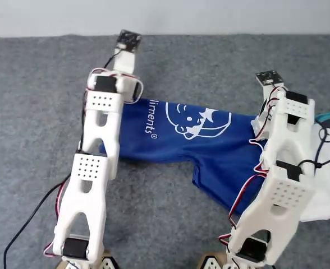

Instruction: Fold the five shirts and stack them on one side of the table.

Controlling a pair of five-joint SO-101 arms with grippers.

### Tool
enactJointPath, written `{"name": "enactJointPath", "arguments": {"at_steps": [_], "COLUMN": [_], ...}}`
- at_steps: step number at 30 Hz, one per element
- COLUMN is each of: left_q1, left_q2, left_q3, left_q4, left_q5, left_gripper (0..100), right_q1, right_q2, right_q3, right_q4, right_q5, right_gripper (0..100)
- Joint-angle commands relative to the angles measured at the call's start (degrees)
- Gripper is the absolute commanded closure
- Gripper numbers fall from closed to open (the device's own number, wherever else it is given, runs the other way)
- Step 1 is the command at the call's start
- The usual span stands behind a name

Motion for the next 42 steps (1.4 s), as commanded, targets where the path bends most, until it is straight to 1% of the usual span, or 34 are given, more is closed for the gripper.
{"name": "enactJointPath", "arguments": {"at_steps": [1, 4, 6, 10, 12, 14, 16, 18, 21, 23, 26, 31, 34, 39, 42], "left_q1": [-3.5, -6.7, -8.3, -11.0, -11.1, -9.0, -5.5, -2.4, 0.4, 0.5, -1.8, -8.0, -10.5, -11.7, -10.4], "left_q2": [-0.3, 0.3, 0.4, -0.3, -0.4, -1.0, -1.6, -2.3, -1.7, -0.3, 1.5, 1.6, 1.6, 1.6, 1.5], "left_q3": [-0.2, 0.0, 0.1, -0.3, -1.1, -3.3, -5.9, -6.6, -3.9, -1.5, 0.0, 0.0, 0.0, -1.0, -6.4], "left_q4": [0.4, 2.0, 3.7, 4.0, 4.6, 6.2, 6.0, 4.2, 1.1, 0.0, 0.6, 1.5, 1.6, 2.2, 4.7], "left_q5": [-1.8, -7.6, -9.7, -9.6, -9.4, -8.0, -4.8, -3.3, -3.8, -7.0, -12.0, -13.0, -13.1, -13.0, -12.7], "left_gripper": [98, 98, 98, 98, 98, 98, 98, 98, 98, 98, 98, 98, 98, 98, 98], "right_q1": [1.1, 1.1, 1.1, 0.1, -0.5, -0.8, -0.8, -0.7, -0.7, -0.7, -0.4, -0.7, -0.7, -0.7, -0.7], "right_q2": [-0.4, -0.6, -0.6, -0.5, -0.3, -0.3, -0.3, -0.3, -0.4, -0.6, -0.7, -0.7, -0.7, -0.7, -0.7], "right_q3": [-1.8, -1.8, -1.8, -1.8, -1.8, -1.8, -1.8, -1.8, -1.8, -1.8, -1.8, -1.8, -1.8, -1.8, -1.8], "right_q4": [1.0, 1.0, 1.0, 1.0, 1.0, 1.0, 1.0, 1.0, 1.0, 1.0, 1.1, 1.1, 1.1, 1.1, 1.1], "right_q5": [-0.2, -0.2, -0.2, -0.2, -0.2, -0.2, -0.2, -0.2, -0.2, -0.2, -0.2, -0.2, -0.2, -0.2, -0.2], "right_gripper": [98.8, 98.8, 98.8, 98.8, 98.8, 98.8, 98.8, 98.8, 98.8, 98.8, 98.8, 98.8, 98.8, 98.8, 98.8]}}
